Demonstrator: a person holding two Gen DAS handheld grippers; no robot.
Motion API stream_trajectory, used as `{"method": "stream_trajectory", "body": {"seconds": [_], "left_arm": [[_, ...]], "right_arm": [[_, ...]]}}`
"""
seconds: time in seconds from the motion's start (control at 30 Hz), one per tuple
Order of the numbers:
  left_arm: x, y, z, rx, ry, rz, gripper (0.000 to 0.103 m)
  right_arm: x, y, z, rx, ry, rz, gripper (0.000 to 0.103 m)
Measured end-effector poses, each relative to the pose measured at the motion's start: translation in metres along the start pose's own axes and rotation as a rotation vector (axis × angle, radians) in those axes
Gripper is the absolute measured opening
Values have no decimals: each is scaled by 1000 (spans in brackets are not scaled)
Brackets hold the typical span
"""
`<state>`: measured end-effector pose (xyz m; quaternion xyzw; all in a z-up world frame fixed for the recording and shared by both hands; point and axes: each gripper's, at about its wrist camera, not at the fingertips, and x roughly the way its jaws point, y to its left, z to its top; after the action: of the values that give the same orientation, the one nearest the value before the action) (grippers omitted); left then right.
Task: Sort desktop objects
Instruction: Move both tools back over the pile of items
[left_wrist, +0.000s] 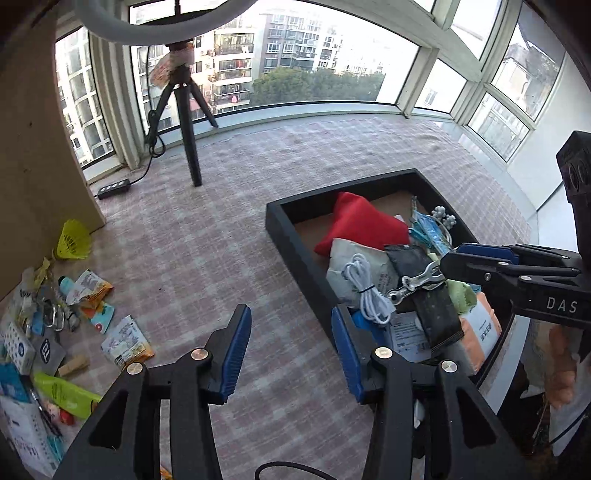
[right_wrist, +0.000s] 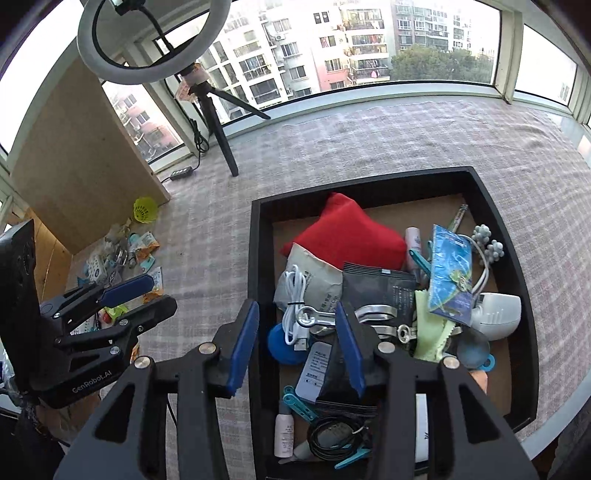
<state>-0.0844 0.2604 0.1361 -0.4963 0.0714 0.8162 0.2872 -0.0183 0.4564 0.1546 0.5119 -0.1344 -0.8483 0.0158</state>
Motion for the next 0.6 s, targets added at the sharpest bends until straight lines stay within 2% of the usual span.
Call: {"method": "stream_trajectory", "body": {"seconds": [0.27, 0.5, 0.6], "left_arm": [[-16, 120, -50, -205, 21, 155, 43], [-29, 223, -88, -447, 45, 261, 43], [-30, 257, -99, -551, 65, 270, 43]], "right_arm": [[46, 86, -4, -178, 53, 136, 42], [90, 175, -20, -391, 120, 182, 42], [110, 208, -27, -476, 156, 191, 42]]}}
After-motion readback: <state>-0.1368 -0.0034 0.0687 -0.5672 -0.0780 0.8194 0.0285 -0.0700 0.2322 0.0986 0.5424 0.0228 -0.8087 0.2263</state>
